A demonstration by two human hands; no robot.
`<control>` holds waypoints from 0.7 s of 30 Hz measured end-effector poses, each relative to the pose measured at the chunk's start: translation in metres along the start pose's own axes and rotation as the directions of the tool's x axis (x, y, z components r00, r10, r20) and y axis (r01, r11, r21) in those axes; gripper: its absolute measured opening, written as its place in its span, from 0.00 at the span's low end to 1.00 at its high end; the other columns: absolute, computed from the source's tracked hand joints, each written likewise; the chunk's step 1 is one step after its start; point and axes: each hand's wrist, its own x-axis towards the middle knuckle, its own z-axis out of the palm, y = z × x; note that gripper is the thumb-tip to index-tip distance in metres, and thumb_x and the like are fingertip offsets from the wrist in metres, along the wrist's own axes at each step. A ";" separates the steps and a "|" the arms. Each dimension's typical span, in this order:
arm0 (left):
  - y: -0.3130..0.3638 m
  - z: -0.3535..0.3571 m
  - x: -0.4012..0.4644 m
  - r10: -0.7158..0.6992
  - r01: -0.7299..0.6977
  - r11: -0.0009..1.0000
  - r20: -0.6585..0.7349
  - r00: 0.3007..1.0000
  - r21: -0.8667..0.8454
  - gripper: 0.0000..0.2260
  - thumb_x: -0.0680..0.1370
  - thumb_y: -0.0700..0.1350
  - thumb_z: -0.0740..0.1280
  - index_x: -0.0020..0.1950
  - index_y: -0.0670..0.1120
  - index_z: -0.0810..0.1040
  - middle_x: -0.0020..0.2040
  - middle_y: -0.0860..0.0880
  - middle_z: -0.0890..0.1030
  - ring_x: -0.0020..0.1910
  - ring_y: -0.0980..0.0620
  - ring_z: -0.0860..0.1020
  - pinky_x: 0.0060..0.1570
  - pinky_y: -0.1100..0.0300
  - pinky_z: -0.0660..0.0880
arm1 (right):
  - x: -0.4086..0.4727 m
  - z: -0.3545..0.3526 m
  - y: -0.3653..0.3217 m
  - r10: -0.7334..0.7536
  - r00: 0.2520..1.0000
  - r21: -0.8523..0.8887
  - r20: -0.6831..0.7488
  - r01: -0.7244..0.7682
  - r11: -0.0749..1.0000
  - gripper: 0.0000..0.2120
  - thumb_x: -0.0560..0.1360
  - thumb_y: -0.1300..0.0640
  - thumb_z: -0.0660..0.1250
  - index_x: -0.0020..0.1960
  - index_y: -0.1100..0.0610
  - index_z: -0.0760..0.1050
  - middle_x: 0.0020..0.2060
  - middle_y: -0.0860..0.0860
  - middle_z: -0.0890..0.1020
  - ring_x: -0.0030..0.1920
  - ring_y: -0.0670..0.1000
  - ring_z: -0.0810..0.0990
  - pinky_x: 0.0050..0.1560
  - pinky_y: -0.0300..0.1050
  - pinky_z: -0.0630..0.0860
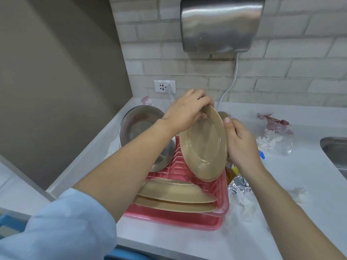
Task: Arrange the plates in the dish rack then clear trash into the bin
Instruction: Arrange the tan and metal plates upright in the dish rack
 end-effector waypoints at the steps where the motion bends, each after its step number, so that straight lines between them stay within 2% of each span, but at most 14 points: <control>1: -0.002 -0.001 -0.001 0.008 -0.008 1.000 -0.006 1.000 0.013 0.12 0.73 0.43 0.72 0.57 0.49 0.79 0.54 0.51 0.77 0.56 0.47 0.72 0.47 0.49 0.75 | -0.001 -0.001 0.000 0.014 1.000 0.010 0.018 -0.014 1.000 0.20 0.81 0.42 0.53 0.43 0.57 0.72 0.36 0.59 0.77 0.39 0.58 0.76 0.41 0.54 0.74; 4: -0.008 -0.007 -0.006 -0.002 0.003 1.000 -0.037 0.999 0.025 0.13 0.75 0.45 0.72 0.59 0.52 0.79 0.53 0.55 0.79 0.53 0.49 0.71 0.48 0.54 0.74 | -0.001 -0.002 0.001 0.017 0.998 -0.004 0.057 -0.017 1.000 0.20 0.80 0.40 0.54 0.44 0.53 0.74 0.36 0.57 0.78 0.40 0.58 0.78 0.44 0.55 0.76; 7: -0.010 -0.014 -0.011 -0.045 0.045 0.999 -0.039 0.998 0.011 0.14 0.74 0.47 0.72 0.59 0.52 0.79 0.52 0.57 0.80 0.53 0.50 0.71 0.50 0.53 0.73 | 0.001 -0.005 0.002 0.024 0.996 -0.004 0.082 -0.024 1.000 0.18 0.79 0.38 0.55 0.44 0.49 0.75 0.29 0.51 0.77 0.35 0.57 0.79 0.41 0.57 0.79; 9: -0.011 -0.022 -0.016 -0.067 0.067 0.998 -0.040 0.997 0.011 0.11 0.73 0.48 0.73 0.55 0.52 0.80 0.50 0.56 0.80 0.52 0.51 0.71 0.52 0.51 0.73 | 0.002 -0.007 0.003 -0.014 0.998 -0.060 0.065 0.018 0.998 0.15 0.80 0.42 0.57 0.44 0.49 0.76 0.27 0.51 0.77 0.34 0.57 0.79 0.39 0.54 0.78; 12: -0.012 -0.039 -0.030 -0.104 0.103 0.994 -0.023 0.994 -0.037 0.07 0.74 0.45 0.72 0.50 0.50 0.81 0.48 0.53 0.78 0.52 0.51 0.74 0.51 0.48 0.74 | 0.004 -0.009 0.003 -0.124 0.992 -0.219 0.001 0.121 0.968 0.11 0.79 0.53 0.61 0.51 0.54 0.81 0.36 0.52 0.84 0.41 0.54 0.81 0.43 0.49 0.76; 15: -0.012 -0.060 -0.052 -0.181 0.177 0.980 -0.035 0.983 -0.089 0.06 0.74 0.43 0.72 0.49 0.52 0.81 0.47 0.55 0.75 0.48 0.56 0.76 0.49 0.48 0.76 | 0.006 -0.008 0.000 -0.116 0.992 -0.235 -0.041 0.103 0.966 0.09 0.77 0.56 0.65 0.49 0.58 0.82 0.38 0.52 0.85 0.41 0.54 0.82 0.44 0.48 0.76; 17: -0.011 -0.073 -0.069 -0.225 0.219 0.971 -0.061 0.972 -0.093 0.06 0.75 0.43 0.72 0.50 0.52 0.82 0.46 0.55 0.74 0.47 0.56 0.75 0.48 0.50 0.76 | 0.011 -0.007 -0.001 -0.094 0.993 -0.260 -0.069 0.073 0.963 0.08 0.76 0.54 0.66 0.48 0.57 0.82 0.38 0.51 0.85 0.41 0.55 0.82 0.44 0.47 0.77; 19: -0.007 -0.082 -0.086 -0.267 0.258 0.961 -0.095 0.959 -0.103 0.07 0.75 0.42 0.72 0.50 0.52 0.84 0.45 0.55 0.75 0.46 0.56 0.76 0.47 0.52 0.76 | 0.017 -0.005 -0.002 -0.059 0.996 -0.334 -0.062 0.035 0.942 0.07 0.74 0.50 0.66 0.47 0.52 0.81 0.39 0.49 0.85 0.43 0.55 0.82 0.45 0.48 0.78; 21: -0.003 -0.090 -0.102 -0.304 0.287 0.949 -0.138 0.943 -0.133 0.06 0.74 0.44 0.73 0.49 0.52 0.85 0.43 0.58 0.75 0.44 0.59 0.76 0.46 0.56 0.76 | 0.023 -0.003 -0.003 -0.018 1.000 -0.453 -0.015 0.009 0.892 0.06 0.72 0.46 0.65 0.46 0.47 0.76 0.40 0.47 0.83 0.44 0.56 0.81 0.44 0.48 0.77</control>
